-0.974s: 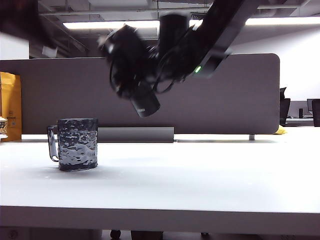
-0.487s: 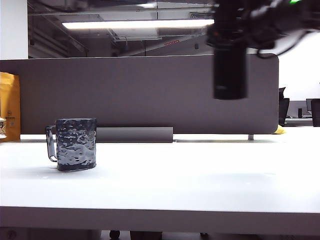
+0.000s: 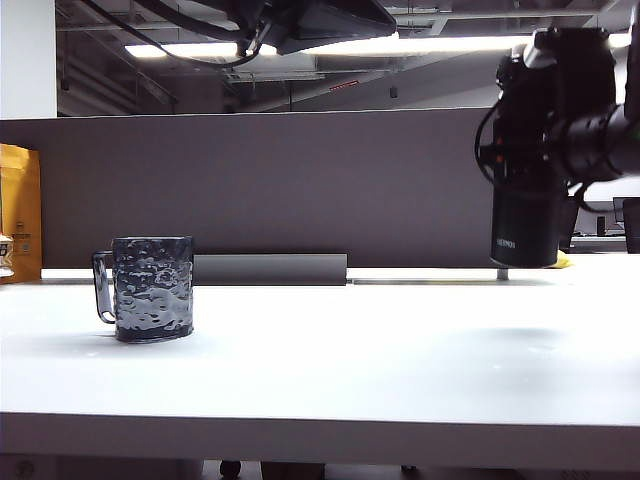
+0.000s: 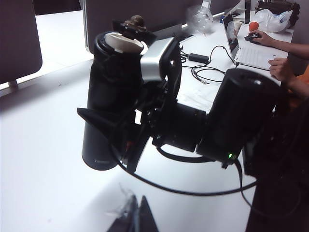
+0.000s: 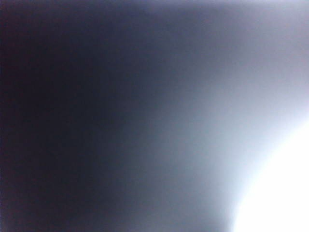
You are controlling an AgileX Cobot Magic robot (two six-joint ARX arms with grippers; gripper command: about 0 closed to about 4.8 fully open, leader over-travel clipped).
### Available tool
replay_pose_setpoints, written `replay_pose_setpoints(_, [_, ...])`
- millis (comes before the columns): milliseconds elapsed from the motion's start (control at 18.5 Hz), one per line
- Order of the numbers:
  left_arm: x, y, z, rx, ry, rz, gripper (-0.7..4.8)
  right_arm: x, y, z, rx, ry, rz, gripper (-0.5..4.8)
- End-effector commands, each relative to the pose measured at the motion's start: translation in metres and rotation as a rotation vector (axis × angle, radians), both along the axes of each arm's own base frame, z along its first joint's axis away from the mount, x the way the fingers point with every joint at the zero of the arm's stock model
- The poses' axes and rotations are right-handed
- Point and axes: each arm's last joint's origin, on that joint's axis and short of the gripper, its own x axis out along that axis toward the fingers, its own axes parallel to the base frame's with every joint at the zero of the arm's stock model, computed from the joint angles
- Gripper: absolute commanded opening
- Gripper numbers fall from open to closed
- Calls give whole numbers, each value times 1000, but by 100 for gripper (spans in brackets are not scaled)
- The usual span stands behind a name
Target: Pick up the black thermos, pour some water into the cup, then place the black thermos back on the table.
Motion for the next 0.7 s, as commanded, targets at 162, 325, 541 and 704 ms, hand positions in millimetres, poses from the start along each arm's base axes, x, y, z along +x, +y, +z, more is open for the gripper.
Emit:
replay_pose_setpoints(162, [18,-24,-16,-5,6,-2,-5,7,0,-23,-8,35,1,51])
replay_pose_setpoints(325, [25,-36,-29,22,36,-17,-5,8,1,-28,-12,56,3,51])
replay_pose_setpoints(541, [25,-39,-35,41,55,-21,-5,10,1,-40,-15,69,2,51])
replay_pose_setpoints(704, [24,-40,-36,48,62,-22,-5,12,1,-53,-24,111,2,52])
